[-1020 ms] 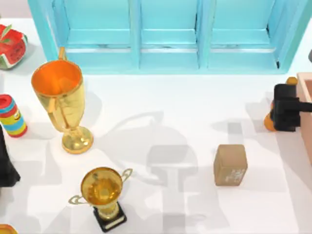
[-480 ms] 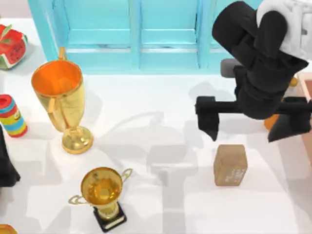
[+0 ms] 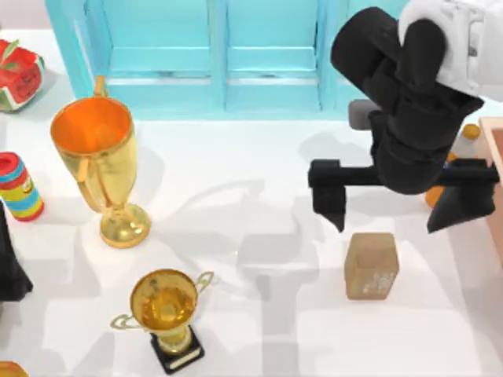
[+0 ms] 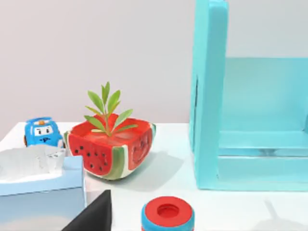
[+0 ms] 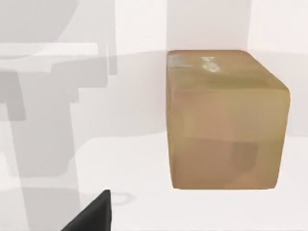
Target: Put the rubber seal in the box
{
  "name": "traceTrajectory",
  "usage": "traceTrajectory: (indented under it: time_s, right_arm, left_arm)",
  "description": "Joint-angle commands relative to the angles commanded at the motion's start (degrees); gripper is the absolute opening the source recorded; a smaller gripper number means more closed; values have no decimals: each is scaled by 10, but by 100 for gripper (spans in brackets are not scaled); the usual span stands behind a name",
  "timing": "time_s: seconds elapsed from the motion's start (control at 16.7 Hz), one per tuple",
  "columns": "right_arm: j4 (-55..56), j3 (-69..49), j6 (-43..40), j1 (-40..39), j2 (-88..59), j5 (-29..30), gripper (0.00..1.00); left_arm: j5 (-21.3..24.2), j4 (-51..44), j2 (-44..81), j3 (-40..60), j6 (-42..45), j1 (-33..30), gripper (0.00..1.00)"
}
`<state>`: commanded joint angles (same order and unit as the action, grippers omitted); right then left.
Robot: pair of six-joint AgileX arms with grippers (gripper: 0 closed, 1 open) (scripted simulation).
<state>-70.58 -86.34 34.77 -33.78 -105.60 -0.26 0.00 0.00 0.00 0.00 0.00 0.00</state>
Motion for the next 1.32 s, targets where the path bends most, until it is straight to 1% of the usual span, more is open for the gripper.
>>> traceTrajectory:
  time_s: [0.18, 0.6, 0.9, 1.32]
  right_arm:
    - [37, 29, 0, -1, -11, 0, 100]
    - [197, 139, 4, -5, -56, 0, 100]
    - [213, 152, 4, -5, -62, 0, 100]
    - [213, 152, 4, -5, -62, 0, 47]
  left_arm:
    - [0, 0, 0, 0, 0, 0, 100]
    - [0, 0, 0, 0, 0, 0, 100]
    - [0, 0, 0, 0, 0, 0, 100]
    - [0, 0, 0, 0, 0, 0, 100]
